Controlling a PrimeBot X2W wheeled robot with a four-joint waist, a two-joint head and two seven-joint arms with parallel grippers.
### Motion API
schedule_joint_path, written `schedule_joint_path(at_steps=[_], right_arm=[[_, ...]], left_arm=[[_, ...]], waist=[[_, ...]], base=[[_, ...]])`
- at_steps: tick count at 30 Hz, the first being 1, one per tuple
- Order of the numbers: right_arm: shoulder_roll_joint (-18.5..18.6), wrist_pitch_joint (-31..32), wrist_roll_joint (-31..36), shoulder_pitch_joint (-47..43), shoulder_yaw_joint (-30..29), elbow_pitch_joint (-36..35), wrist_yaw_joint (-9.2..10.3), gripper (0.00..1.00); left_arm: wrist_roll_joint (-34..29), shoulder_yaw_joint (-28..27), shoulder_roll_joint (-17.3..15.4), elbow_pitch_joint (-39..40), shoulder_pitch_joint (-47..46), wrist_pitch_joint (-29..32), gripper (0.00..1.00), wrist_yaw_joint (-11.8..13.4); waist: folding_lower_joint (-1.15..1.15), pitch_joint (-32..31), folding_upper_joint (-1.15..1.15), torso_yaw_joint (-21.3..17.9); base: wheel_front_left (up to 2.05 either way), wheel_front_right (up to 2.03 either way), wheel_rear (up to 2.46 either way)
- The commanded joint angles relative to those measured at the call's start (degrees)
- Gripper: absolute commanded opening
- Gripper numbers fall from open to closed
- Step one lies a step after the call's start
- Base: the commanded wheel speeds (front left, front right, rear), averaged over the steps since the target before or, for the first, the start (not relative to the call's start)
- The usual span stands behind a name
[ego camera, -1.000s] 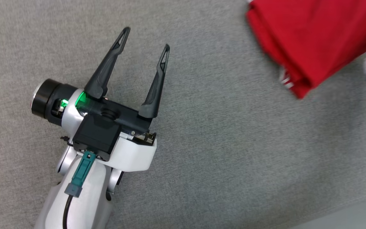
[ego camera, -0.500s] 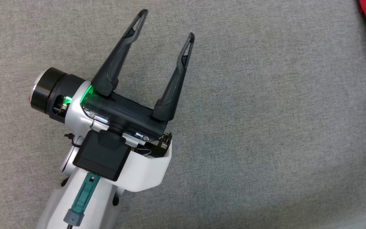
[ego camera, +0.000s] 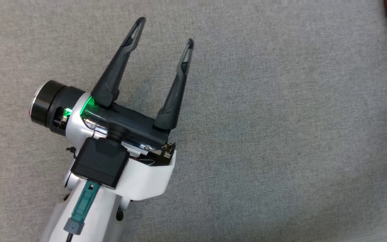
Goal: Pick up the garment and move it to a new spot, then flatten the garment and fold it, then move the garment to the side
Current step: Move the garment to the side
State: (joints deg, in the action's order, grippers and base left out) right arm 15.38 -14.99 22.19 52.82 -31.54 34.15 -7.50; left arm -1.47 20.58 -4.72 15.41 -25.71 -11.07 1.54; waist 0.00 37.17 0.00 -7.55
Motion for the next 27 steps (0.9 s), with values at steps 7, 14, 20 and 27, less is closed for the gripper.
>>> schedule_joint_path(at_steps=[7, 14, 20, 27], right_arm=[[-6.8, -0.3, -6.4, -5.5, 8.7, -0.1, 0.03, 1.00], [-8.7, -0.3, -15.4, -11.2, 19.4, -0.1, 0.02, 1.00], [-10.2, -0.3, -21.1, -17.1, 26.4, -1.3, 0.02, 1.00], [-10.9, -0.3, -24.1, -23.0, 32.7, -2.9, 0.02, 1.00]], left_arm=[[5.8, -2.9, 0.5, -3.8, 4.2, -2.4, 1.00, 2.2], [9.5, -5.5, 0.9, -10.8, 9.0, -3.9, 1.00, 3.7], [12.2, -8.1, 1.3, -13.0, 13.1, -4.1, 1.00, 5.0], [12.3, -11.4, 1.5, -15.0, 16.7, -4.1, 1.00, 4.4]], waist=[[0.00, -7.5, 0.00, 1.6], [0.00, -14.6, 0.00, 4.2], [0.00, -21.4, 0.00, 6.2], [0.00, -27.0, 0.00, 7.1]], base=[[0.00, 0.00, 0.00], [0.00, 0.00, 0.00], [0.00, 0.00, 0.00], [0.00, 0.00, 0.00]])
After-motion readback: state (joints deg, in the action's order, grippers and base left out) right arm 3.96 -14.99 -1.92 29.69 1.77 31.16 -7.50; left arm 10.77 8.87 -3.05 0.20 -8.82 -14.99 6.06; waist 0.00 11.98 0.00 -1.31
